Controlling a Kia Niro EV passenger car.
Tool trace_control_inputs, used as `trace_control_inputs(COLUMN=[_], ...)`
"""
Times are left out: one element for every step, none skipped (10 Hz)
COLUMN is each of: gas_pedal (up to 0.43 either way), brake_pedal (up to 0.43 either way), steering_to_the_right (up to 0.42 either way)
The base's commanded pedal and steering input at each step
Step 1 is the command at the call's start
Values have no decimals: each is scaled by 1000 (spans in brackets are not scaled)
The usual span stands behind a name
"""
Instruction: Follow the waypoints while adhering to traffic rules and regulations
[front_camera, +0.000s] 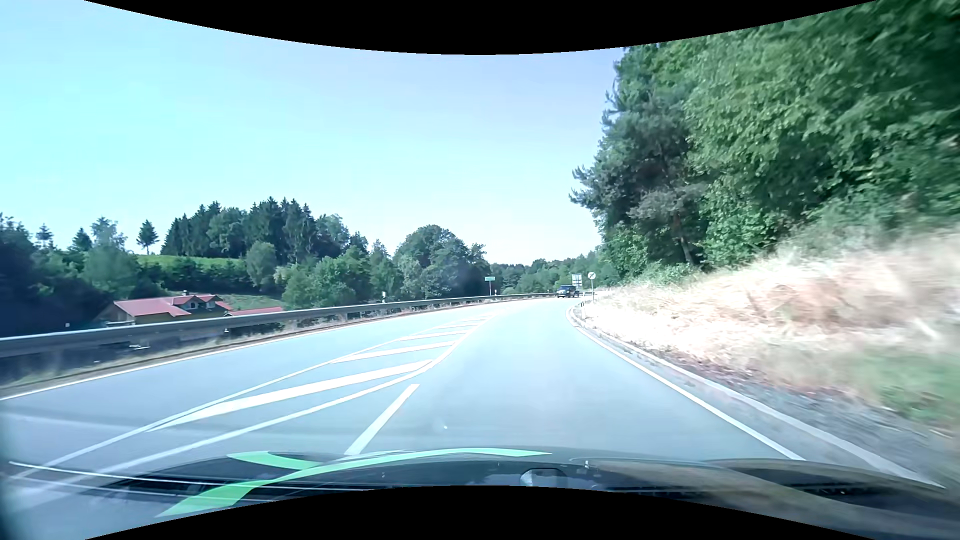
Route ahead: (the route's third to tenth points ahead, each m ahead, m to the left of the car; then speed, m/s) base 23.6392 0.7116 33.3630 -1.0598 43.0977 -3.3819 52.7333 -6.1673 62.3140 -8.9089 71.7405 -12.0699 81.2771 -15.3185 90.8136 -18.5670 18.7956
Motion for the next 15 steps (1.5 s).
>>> trace_control_inputs(gas_pedal=[118, 130, 130, 138, 138, 138, 110, 98, 87, 79, 79, 79, 98, 110, 118], brake_pedal=[0, 0, 0, 0, 0, 0, 0, 0, 0, 0, 0, 0, 0, 0, 0], steering_to_the_right=[23, 23, 23, 23, 23, 22, 22, 22, 21, 20, 20, 20, 21, 23, 27])
